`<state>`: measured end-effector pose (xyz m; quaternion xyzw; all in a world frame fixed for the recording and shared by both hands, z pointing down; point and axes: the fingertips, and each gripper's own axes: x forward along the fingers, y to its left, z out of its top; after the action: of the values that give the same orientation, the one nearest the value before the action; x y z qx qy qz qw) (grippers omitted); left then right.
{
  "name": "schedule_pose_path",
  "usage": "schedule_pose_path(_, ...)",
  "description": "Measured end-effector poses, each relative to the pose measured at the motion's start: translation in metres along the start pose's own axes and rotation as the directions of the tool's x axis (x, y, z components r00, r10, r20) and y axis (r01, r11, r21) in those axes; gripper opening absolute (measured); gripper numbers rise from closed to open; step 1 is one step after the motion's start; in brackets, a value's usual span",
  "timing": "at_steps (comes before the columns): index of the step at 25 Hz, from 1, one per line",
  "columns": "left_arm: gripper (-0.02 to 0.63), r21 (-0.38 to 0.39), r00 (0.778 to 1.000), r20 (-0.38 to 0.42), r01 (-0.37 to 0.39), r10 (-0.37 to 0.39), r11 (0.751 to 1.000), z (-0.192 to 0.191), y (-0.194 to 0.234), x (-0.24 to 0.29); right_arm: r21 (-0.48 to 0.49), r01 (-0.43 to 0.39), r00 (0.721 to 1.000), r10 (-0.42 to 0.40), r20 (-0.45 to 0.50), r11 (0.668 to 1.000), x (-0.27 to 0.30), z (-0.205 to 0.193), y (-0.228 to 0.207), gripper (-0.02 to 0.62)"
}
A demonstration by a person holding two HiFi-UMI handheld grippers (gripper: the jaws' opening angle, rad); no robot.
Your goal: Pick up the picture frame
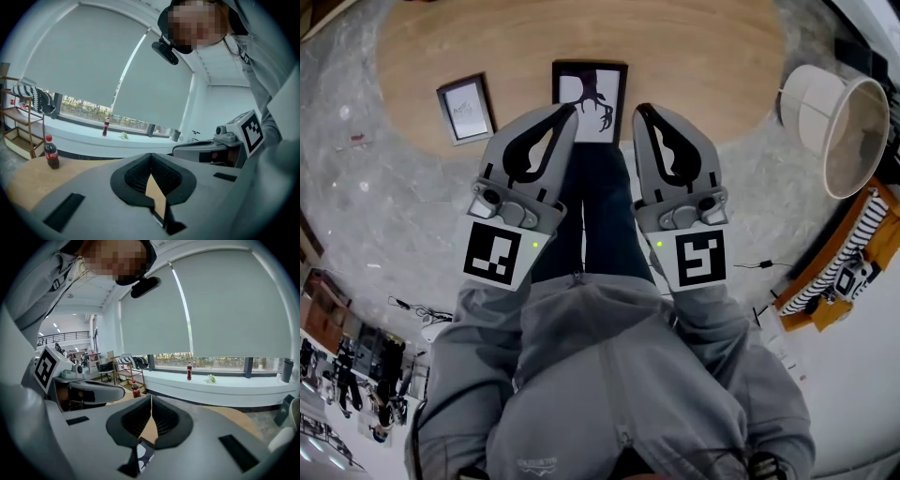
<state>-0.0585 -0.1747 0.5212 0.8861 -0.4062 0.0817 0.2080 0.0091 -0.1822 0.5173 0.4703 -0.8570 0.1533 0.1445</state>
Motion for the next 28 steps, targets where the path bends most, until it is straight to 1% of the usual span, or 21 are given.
schedule_pose_path(3,0.017,-0.014,1.0,-0.014,-0.008,0.008,1.0,-0.02,0.006,0.006,-0.016,0.001,1.0,-0.001,-0.004,1.0,0.004,-0.015,-0.003,0.032)
schedule_pose_path(7,0.017,0.017,0.999,-0.041,-0.014,0.015,1.0,-0.053,0.019,0.023,-0.02,-0.004,0.999,0.003,-0.038,1.0,0.022,-0.052,-0.011,0.032)
schedule_pose_path(9,0.017,0.004,0.999,-0.048,-0.02,0.02,1.0,-0.066,0.022,0.025,-0.018,-0.009,0.999,0.008,-0.047,1.0,0.022,-0.064,-0.009,0.032)
schedule_pose_path(11,0.017,-0.024,0.998,-0.05,-0.036,0.035,0.999,-0.077,0.026,0.026,-0.017,-0.016,0.998,0.015,-0.054,1.0,0.022,-0.074,-0.006,0.032)
schedule_pose_path(15,0.017,-0.05,0.998,-0.049,-0.051,0.049,0.997,-0.09,0.036,0.032,-0.016,-0.024,0.997,0.023,-0.073,1.0,0.027,-0.088,-0.004,0.032)
schedule_pose_path(21,0.017,-0.054,0.993,-0.113,-0.047,0.04,0.997,-0.116,0.035,0.031,-0.031,-0.036,0.996,0.034,-0.087,0.999,0.03,-0.098,-0.004,0.032)
schedule_pose_path(24,0.017,-0.071,0.991,-0.127,-0.051,0.042,0.996,-0.13,0.04,0.031,-0.045,-0.037,0.995,0.033,-0.097,0.998,0.035,-0.108,-0.004,0.032)
schedule_pose_path(28,0.017,-0.081,0.985,-0.166,-0.061,0.047,0.995,-0.157,0.05,0.032,-0.054,-0.043,0.992,0.037,-0.122,0.998,0.043,-0.13,-0.003,0.032)
